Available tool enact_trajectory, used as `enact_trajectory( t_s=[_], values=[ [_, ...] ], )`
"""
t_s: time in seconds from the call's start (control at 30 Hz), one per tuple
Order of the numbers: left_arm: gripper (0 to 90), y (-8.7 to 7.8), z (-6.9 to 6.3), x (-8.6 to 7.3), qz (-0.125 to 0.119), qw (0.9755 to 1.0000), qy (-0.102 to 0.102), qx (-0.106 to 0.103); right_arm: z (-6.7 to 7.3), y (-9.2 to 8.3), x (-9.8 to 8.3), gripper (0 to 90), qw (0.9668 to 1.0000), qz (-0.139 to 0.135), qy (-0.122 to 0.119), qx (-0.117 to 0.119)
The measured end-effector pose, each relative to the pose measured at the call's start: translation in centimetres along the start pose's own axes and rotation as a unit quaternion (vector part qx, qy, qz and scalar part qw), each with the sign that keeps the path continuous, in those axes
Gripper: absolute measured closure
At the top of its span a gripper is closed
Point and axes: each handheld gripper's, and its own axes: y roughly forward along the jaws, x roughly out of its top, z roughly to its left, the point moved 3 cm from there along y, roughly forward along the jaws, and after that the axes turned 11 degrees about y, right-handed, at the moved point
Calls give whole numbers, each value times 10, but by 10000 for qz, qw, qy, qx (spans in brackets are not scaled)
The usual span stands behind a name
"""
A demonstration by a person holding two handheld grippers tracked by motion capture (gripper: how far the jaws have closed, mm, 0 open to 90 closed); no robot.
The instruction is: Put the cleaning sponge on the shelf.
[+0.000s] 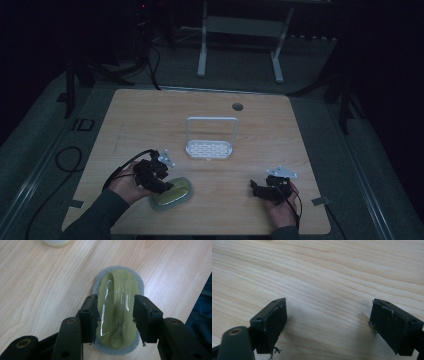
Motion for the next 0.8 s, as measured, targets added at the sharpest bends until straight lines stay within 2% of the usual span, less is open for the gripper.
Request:
enact_trajectory(
  t_s=[0.27, 0.43, 0.8],
  values=[
    [555, 5, 0, 4, 177, 9998, 11, -63, 0, 0, 0, 139, 10000, 1, 0, 0],
    [557, 8, 0, 6, 352, 9993, 98, -115, 0, 0, 0, 139, 10000, 0, 0, -1],
    [563, 15, 1, 12, 619, 9978, 91, -223, 0, 0, 0, 139, 10000, 0, 1, 0]
  ],
)
